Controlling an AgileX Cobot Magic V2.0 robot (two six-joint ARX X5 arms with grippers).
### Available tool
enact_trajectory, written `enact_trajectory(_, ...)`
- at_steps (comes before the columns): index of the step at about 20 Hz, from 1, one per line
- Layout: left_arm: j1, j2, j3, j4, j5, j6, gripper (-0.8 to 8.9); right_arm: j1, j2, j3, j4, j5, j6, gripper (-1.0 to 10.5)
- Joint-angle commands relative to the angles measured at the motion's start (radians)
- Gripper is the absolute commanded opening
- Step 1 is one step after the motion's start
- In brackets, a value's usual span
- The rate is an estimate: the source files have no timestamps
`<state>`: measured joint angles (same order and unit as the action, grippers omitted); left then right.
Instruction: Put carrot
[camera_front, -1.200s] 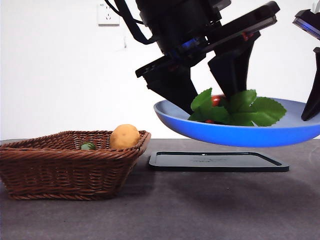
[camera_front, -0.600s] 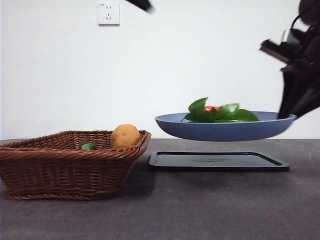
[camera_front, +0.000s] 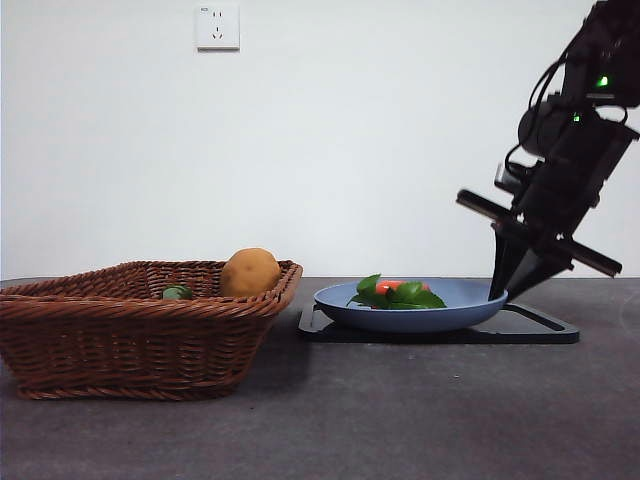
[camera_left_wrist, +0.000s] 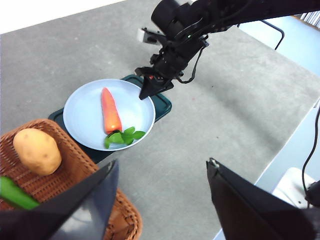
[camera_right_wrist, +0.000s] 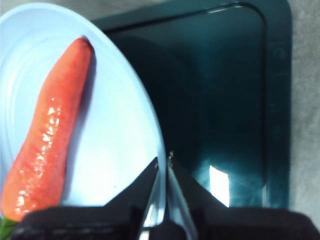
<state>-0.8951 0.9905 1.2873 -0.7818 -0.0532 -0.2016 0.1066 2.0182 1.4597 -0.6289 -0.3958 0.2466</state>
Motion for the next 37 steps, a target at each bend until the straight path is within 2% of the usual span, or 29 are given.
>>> enact_trajectory(1,-0.006,0.008,0.017,0.004,-0.011,0.011,3.1,0.003,0.019,0.024,0.007,0.028,-0.006,0.1)
enact_trajectory(3,-0.006,0.008,0.017,0.003,-0.023,0.008,3.1,0.002,0.019,0.024,0.015,0.037,-0.018,0.3)
enact_trajectory(6,-0.006,0.008,0.017,0.002,-0.023,-0.008,3.1,-0.008,0.019,0.024,0.014,0.035,-0.018,1.7)
enact_trajectory(8,-0.006,0.008,0.017,0.002,-0.023,-0.007,3.09,-0.009,0.018,0.024,0.016,0.031,-0.02,2.2)
enact_trajectory(11,-0.006,0.008,0.017,0.002,-0.043,0.004,3.09,-0.023,0.0,0.024,0.002,0.028,-0.038,2.2)
enact_trajectory(13,-0.006,0.009,0.017,0.002,-0.121,0.049,2.89,-0.036,-0.047,0.024,-0.047,0.028,-0.04,2.2)
enact_trajectory(15,-0.006,0.016,0.017,0.0,-0.198,0.117,1.94,-0.047,-0.113,0.024,-0.13,0.028,-0.064,2.0)
enact_trajectory(18,0.002,0.044,0.017,0.003,-0.315,0.204,0.3,-0.047,-0.227,0.024,-0.28,0.033,-0.109,0.4)
enact_trajectory(19,0.013,0.059,0.017,0.002,-0.349,0.229,0.01,-0.04,-0.265,0.024,-0.325,0.033,-0.127,0.0)
enact_trajectory(21,0.05,0.091,0.015,-0.008,-0.364,0.29,0.06,-0.011,-0.344,0.022,-0.453,0.039,-0.155,0.1)
enact_trajectory(23,0.122,0.116,0.01,-0.046,-0.36,0.331,0.06,0.034,-0.442,-0.005,-0.51,0.1,-0.173,0.1)
enact_trajectory(25,0.216,0.116,-0.026,-0.064,-0.343,0.339,0.06,0.095,-0.558,-0.063,-0.497,0.227,-0.169,0.1)
enact_trajectory(26,0.268,0.105,-0.06,-0.056,-0.307,0.338,0.06,0.125,-0.628,-0.106,-0.474,0.304,-0.162,0.1)
enact_trajectory(28,0.372,0.06,-0.158,0.017,-0.222,0.337,0.06,0.166,-0.773,-0.216,-0.347,0.402,-0.152,0.1)
enact_trajectory(31,0.493,-0.053,-0.353,0.189,-0.095,0.285,0.06,0.218,-1.018,-0.44,-0.094,0.432,-0.15,0.1)
enact_trajectory(33,0.519,-0.149,-0.483,0.315,-0.034,0.251,0.06,0.23,-1.168,-0.595,0.07,0.431,-0.15,0.1)
enact_trajectory(37,0.524,-0.348,-0.7,0.486,-0.023,0.137,0.06,0.23,-1.393,-0.865,0.322,0.431,-0.15,0.1)
